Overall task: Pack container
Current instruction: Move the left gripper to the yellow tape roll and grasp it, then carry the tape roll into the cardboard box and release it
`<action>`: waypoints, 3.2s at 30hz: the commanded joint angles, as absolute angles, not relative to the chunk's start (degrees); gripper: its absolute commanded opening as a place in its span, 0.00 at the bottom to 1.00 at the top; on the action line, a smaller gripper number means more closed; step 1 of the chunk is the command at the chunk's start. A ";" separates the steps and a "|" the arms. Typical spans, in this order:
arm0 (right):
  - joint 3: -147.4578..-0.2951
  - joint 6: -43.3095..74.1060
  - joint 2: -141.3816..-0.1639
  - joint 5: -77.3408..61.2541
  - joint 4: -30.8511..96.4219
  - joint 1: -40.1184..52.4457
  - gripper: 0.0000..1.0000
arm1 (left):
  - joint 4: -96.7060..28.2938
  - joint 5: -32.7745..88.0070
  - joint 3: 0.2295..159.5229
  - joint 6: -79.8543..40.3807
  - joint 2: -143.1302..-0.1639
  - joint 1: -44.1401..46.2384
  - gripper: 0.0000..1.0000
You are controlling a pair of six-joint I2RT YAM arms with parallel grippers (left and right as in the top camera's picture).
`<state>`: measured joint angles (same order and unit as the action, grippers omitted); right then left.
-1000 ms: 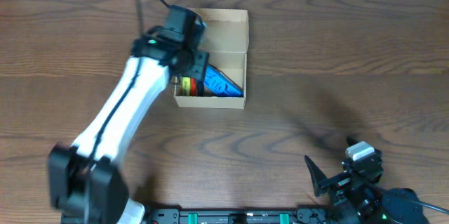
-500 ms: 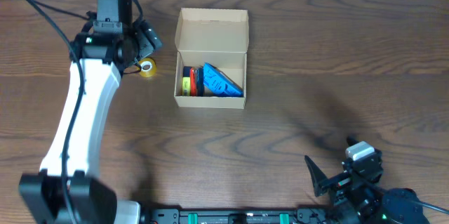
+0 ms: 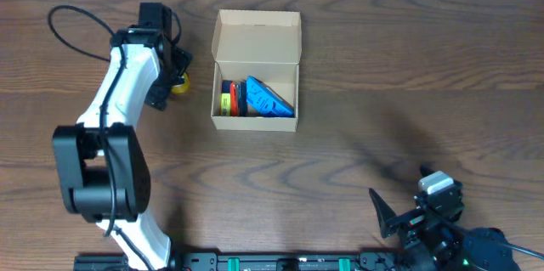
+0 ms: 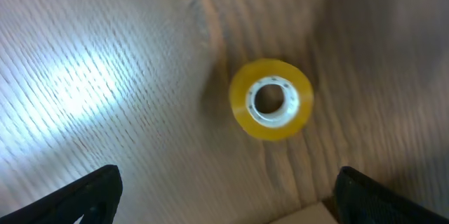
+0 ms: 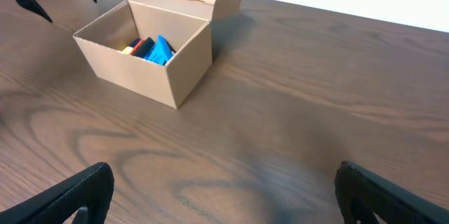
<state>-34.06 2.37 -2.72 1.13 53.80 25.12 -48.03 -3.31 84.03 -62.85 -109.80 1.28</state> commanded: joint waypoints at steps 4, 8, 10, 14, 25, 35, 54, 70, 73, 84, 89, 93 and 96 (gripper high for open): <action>-33.95 2.94 -2.46 1.50 53.82 24.73 0.99 | -48.38 -2.92 84.05 -72.55 -113.25 0.71 0.97; -33.95 2.94 -2.46 1.50 53.82 24.73 0.99 | -48.38 -2.66 84.05 -74.98 -114.67 0.58 0.97; -33.95 2.94 -2.46 1.50 53.82 24.73 0.99 | -48.38 -2.20 84.05 -75.81 -115.42 0.36 0.97; -33.95 2.94 -2.46 1.50 53.82 24.73 0.99 | -48.34 -1.43 84.05 -77.41 -116.90 -0.25 0.97; -33.95 2.94 -2.46 1.50 53.82 24.73 0.99 | -47.40 0.25 84.07 -77.41 -119.70 -2.31 0.95; -33.95 2.94 -2.46 1.50 53.82 24.73 0.99 | -46.19 3.51 84.07 -77.14 -122.61 -2.13 0.87; -33.95 2.94 -2.46 1.50 53.82 24.73 0.99 | -46.00 -1.23 84.07 -71.20 -109.73 -2.02 0.06; -33.95 2.94 -2.46 1.50 53.82 24.73 0.99 | -46.11 -3.99 86.11 -52.01 -97.17 17.17 0.06; -33.95 2.94 -2.46 1.50 53.82 24.73 0.99 | -46.30 -4.58 86.08 -52.01 -99.33 20.08 0.06; -33.95 2.94 -2.46 1.50 53.82 24.73 0.99 | -51.22 -2.90 86.08 -52.07 -106.76 21.78 0.18; -33.95 2.94 -2.46 1.50 53.82 24.73 0.99 | -51.09 -2.50 86.08 -52.12 -109.01 21.78 0.36; -33.95 2.94 -2.46 1.50 53.82 24.73 0.99 | -50.94 -2.50 86.08 -52.29 -109.40 21.78 0.50; -33.95 2.94 -2.46 1.50 53.82 24.73 0.99 | -50.39 -2.50 86.08 -52.29 -109.38 21.78 0.56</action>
<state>-34.04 2.37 -2.72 1.13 53.80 25.12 -50.61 -1.89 85.01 -52.38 -108.97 21.61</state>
